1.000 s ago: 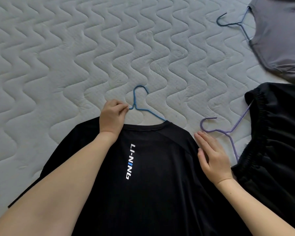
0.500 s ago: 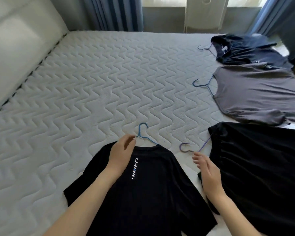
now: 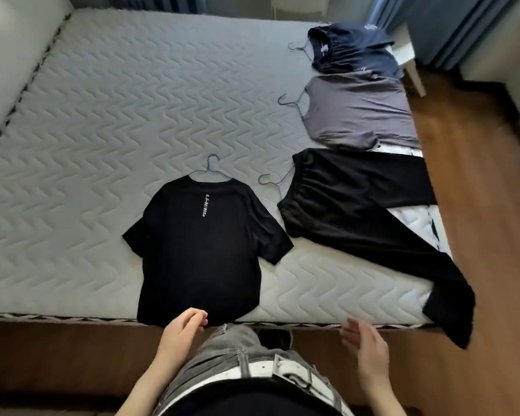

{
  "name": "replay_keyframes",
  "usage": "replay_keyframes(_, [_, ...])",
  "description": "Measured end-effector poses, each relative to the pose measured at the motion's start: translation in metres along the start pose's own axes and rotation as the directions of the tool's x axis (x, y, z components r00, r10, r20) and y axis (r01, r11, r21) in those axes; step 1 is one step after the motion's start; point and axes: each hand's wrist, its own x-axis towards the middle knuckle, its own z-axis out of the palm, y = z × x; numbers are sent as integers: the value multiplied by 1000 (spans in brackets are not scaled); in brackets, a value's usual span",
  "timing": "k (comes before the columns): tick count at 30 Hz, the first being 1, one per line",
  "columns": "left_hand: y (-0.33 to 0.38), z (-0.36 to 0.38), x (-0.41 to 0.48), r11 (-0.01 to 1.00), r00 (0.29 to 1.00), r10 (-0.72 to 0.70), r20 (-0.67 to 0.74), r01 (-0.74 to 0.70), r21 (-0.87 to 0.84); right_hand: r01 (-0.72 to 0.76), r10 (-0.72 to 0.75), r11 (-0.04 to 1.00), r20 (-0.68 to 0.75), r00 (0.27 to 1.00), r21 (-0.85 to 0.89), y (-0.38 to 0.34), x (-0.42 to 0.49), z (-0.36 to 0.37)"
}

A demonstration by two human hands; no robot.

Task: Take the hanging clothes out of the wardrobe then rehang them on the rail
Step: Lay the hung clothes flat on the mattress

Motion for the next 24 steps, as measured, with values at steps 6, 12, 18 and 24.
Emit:
replay_keyframes(6, [41,5,52,981,978,35,204,-72,179,-47,112,965,-244,963,257,33,-23,-29])
replay_keyframes(12, [146,100,82,891,855,218,471,-371,261,-31,275,887,-473,837,462,57,-54,-84])
replay_keyframes(18, [204,263,54,844,676,235,699,-498,197,75,408,787,-608,680,612,91,-66,-160])
replay_keyframes(24, [212,416,1,816,588,194,785,-541,204,47,430,799,-624,652,600,106,-34,-264])
